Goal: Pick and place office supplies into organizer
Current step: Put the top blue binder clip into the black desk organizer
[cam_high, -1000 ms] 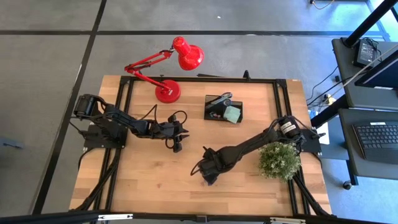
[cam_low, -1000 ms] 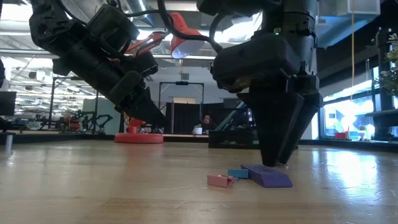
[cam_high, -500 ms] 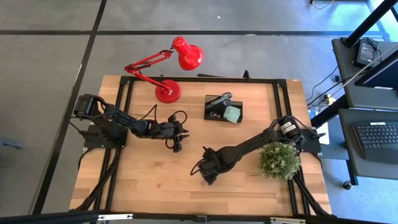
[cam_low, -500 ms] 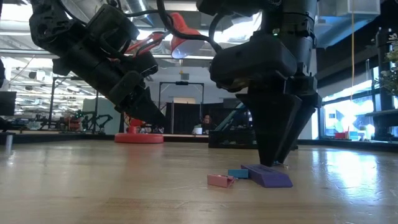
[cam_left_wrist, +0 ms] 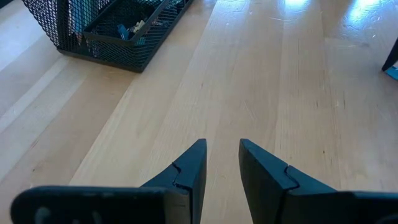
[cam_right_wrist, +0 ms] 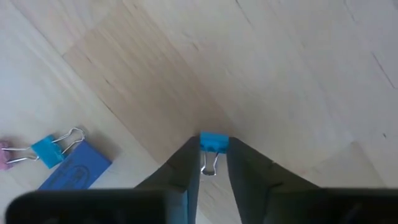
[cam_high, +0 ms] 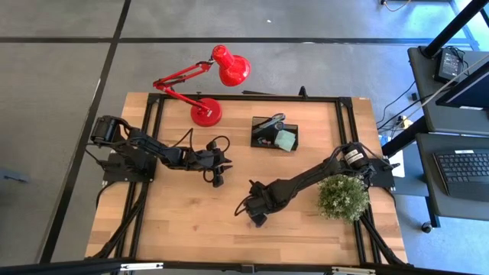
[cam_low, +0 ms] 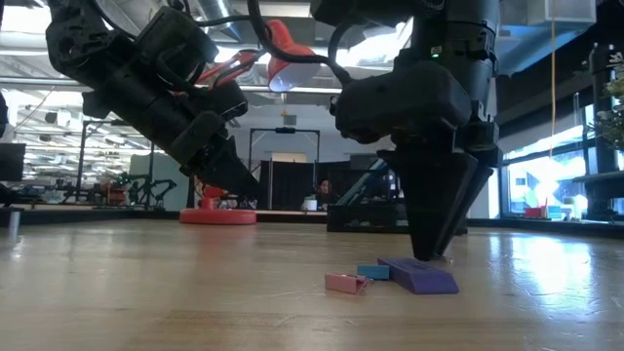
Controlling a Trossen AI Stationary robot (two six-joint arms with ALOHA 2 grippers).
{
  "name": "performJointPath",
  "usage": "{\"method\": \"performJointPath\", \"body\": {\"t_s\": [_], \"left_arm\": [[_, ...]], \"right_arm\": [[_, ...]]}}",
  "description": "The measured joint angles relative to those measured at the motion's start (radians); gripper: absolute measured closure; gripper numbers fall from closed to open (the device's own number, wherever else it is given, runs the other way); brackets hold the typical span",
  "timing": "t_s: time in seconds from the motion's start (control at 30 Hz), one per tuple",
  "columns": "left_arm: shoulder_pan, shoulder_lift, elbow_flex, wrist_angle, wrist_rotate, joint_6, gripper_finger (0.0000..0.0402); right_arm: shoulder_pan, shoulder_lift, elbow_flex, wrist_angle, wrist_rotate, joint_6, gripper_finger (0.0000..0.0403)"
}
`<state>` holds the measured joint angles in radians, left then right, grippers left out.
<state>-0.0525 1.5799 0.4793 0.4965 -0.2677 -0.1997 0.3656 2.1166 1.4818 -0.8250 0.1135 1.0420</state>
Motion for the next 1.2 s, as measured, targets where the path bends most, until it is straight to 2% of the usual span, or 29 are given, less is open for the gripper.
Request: {"method": "performJointPath", "body": {"t_s": [0.2,0.5,0.83,0.97,1.2], "left_arm": [[0.000,0.000,0.000,0.000,0.000,0.000,0.0313],[0.000,0.000,0.000,0.000,0.000,0.000,0.0313],[0.000,0.000,0.000,0.000,0.000,0.000,0.0313],[0.000,0.000,0.000,0.000,0.000,0.000,0.0313],[0.000,0.000,0.000,0.000,0.000,0.000,0.0313]], "right_arm": [[0.000,0.000,0.001,0.002,0.020,-0.028,0.0341],[-0.002,0.004,0.023,-0.042,0.033,-0.053,0.0342],[-0.029,0.005,0.210,-0.370,0.257,-0.106,0.0348],[-0.073,0.004,0.260,-0.459,0.306,-0.172,0.0349],[-0.195,0.003,0.263,-0.485,0.332,-0.315,0.0349]]}}
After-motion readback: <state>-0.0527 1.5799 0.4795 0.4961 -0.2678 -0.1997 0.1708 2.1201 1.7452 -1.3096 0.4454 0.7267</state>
